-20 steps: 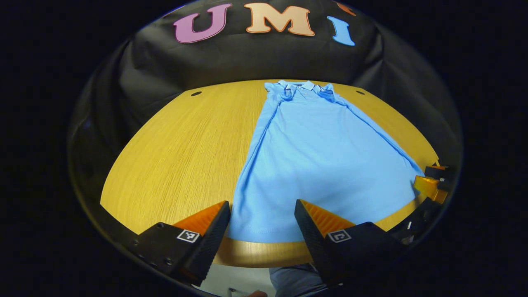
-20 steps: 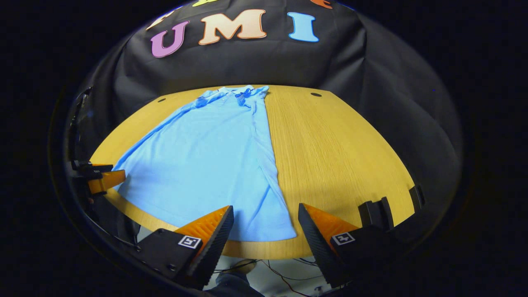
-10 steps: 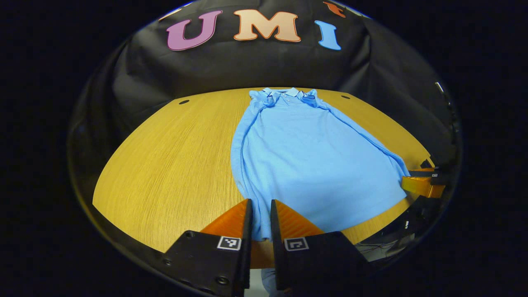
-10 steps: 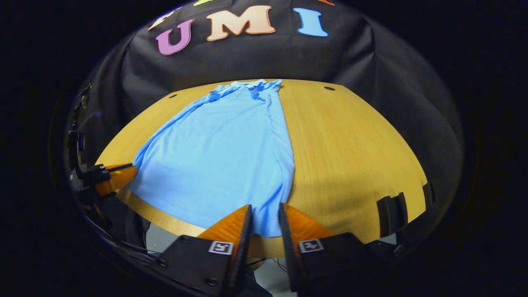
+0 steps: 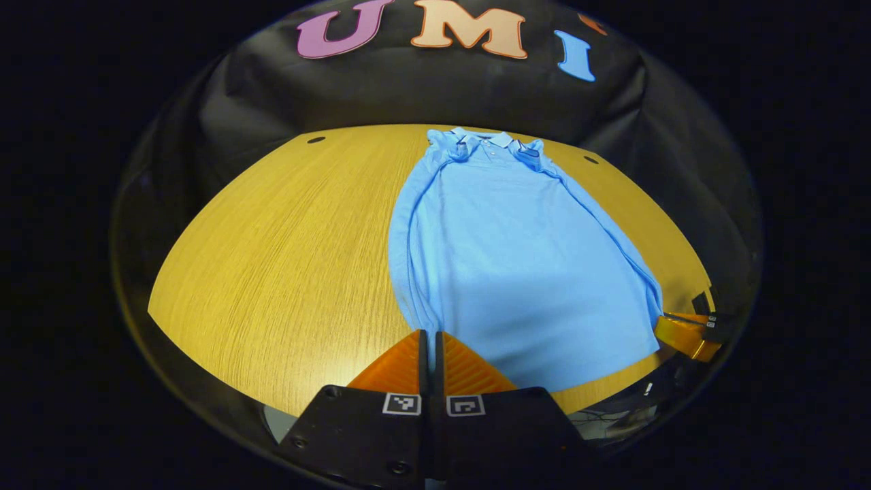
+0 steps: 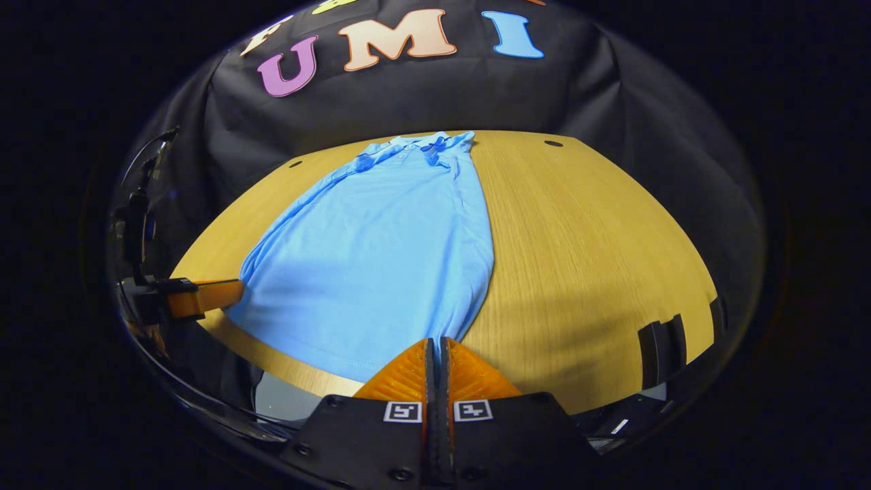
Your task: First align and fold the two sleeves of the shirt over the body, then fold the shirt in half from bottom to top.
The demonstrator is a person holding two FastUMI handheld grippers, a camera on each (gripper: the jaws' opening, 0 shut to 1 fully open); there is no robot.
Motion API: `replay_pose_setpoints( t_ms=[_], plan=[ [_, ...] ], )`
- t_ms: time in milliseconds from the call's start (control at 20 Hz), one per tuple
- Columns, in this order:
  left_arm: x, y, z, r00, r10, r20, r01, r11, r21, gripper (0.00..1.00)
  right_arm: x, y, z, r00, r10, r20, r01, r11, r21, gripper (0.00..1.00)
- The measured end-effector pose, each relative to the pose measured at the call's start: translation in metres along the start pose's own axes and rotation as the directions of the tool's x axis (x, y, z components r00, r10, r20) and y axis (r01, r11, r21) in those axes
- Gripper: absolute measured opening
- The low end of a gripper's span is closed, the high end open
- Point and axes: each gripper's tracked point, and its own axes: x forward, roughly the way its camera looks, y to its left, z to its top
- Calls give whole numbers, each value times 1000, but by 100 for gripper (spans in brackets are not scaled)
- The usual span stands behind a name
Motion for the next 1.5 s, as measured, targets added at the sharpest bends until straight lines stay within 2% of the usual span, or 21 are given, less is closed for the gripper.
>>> replay_pose_setpoints(
  t_ms=[250, 750, 900, 1000, 1500],
  plan=[
    [-10, 5, 28, 1000, -15, 20, 16, 999, -36, 0, -12, -3, 41, 998, 27, 61, -29, 999, 25, 3],
    [-5, 1, 120, 992, -68, 109, 71, 997, -25, 0, -1, 9, 153, 979, 35, 201, -43, 998, 39, 3],
    [3, -3, 148, 986, -107, 125, 111, 994, -24, 0, 9, 10, 188, 972, 18, 233, -29, 998, 46, 0],
    [10, 0, 165, 984, -121, 129, 126, 992, -29, 0, 14, 14, 213, 966, 12, 257, -32, 997, 73, 3],
    [60, 12, 285, 968, -133, 213, 134, 991, 11, 0, 71, 12, 319, 939, -40, 342, 3, 994, 108, 2]
  ],
)
